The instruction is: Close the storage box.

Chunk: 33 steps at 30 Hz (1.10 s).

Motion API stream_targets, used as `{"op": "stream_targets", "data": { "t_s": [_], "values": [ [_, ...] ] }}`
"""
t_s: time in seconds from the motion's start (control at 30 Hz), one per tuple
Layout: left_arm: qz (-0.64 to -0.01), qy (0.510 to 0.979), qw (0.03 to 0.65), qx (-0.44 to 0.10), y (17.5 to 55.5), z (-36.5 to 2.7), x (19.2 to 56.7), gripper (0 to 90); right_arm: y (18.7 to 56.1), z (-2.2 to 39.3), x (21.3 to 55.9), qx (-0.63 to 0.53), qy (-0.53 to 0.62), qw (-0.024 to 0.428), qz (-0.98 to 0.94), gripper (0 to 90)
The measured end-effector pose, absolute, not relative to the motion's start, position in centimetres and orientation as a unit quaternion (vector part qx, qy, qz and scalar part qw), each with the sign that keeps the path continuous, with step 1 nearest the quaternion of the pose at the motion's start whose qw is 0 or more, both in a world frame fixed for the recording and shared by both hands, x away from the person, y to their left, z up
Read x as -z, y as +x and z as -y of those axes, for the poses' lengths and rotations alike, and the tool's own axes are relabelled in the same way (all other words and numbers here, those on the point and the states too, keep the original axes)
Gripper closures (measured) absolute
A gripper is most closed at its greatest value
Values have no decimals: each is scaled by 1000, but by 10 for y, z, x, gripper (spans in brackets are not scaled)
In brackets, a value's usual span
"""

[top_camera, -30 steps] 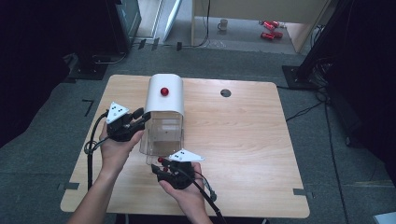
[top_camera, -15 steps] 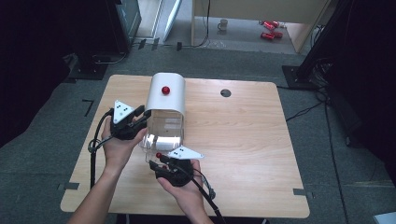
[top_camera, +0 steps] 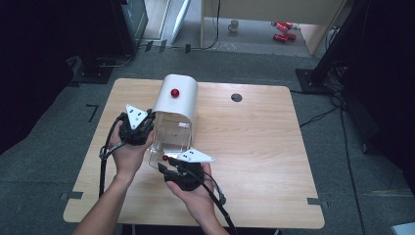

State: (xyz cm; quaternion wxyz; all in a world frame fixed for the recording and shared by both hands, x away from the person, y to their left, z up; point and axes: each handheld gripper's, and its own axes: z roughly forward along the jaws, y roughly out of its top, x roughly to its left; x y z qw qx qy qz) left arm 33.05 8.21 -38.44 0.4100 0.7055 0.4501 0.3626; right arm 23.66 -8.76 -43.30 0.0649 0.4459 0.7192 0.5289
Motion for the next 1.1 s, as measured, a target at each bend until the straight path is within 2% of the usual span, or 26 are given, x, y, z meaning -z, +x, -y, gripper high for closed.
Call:
{"op": "stream_targets", "data": {
  "t_s": [0.23,0.7,1.1],
  "values": [
    [-451,702,376,-403,329,-70,385,873,243,87,426,-527,443,84,-720,582],
    [-467,691,373,-407,323,-65,386,878,266,89,424,-519,449,103,-720,581],
    [-486,668,382,-415,304,-54,389,872,293,109,421,-513,472,132,-704,580]
  ]
}}
